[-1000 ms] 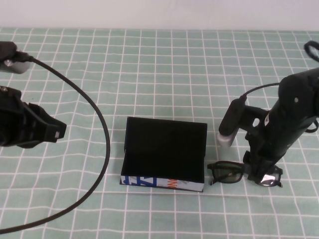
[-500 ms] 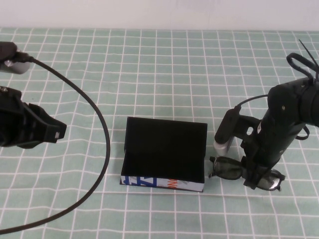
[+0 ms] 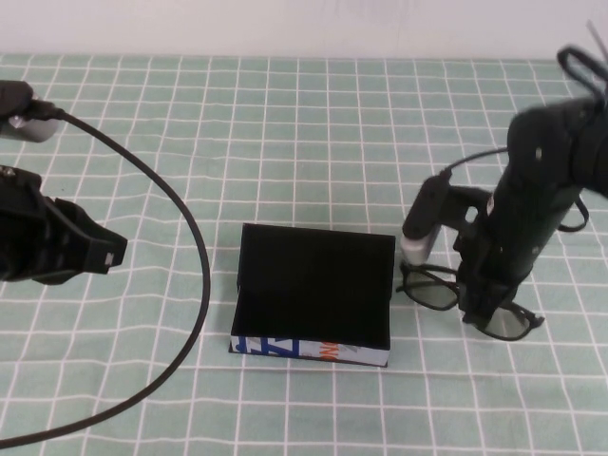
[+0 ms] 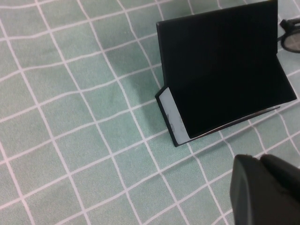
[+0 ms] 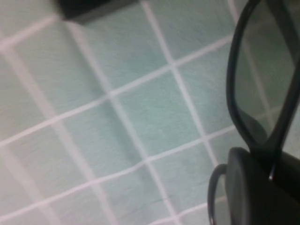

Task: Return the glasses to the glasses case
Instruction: Pick up the glasses from the table, then place the glasses in the glasses case

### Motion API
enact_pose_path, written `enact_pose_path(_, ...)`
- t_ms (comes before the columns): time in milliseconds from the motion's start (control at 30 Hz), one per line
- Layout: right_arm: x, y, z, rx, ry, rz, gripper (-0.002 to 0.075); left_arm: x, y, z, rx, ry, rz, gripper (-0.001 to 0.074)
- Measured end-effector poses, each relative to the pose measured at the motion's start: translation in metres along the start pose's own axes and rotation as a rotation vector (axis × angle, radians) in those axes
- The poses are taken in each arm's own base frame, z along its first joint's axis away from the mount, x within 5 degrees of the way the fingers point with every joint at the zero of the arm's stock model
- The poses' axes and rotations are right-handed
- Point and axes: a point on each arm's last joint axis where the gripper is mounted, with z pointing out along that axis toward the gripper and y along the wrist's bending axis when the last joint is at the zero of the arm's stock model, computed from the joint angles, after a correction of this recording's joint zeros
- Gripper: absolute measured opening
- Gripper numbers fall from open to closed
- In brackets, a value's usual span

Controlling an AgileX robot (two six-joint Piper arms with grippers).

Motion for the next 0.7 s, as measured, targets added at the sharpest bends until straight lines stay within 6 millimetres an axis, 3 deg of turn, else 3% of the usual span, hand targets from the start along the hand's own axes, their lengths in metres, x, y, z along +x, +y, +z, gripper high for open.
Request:
enact_pose_path(333,-0.036,0.002,-0.063,-0.113,-0.227,-0.097,0.0017,0.001,0.0,0.0,0.005,0.01,0.0,-0.0006)
enact_pose_path(700,-0.031,0.03,-0.129,-0.119,-0.443,-0.062,0.0017,0.002,-0.001,0.0,0.011,0.021,0.004,-0.0006)
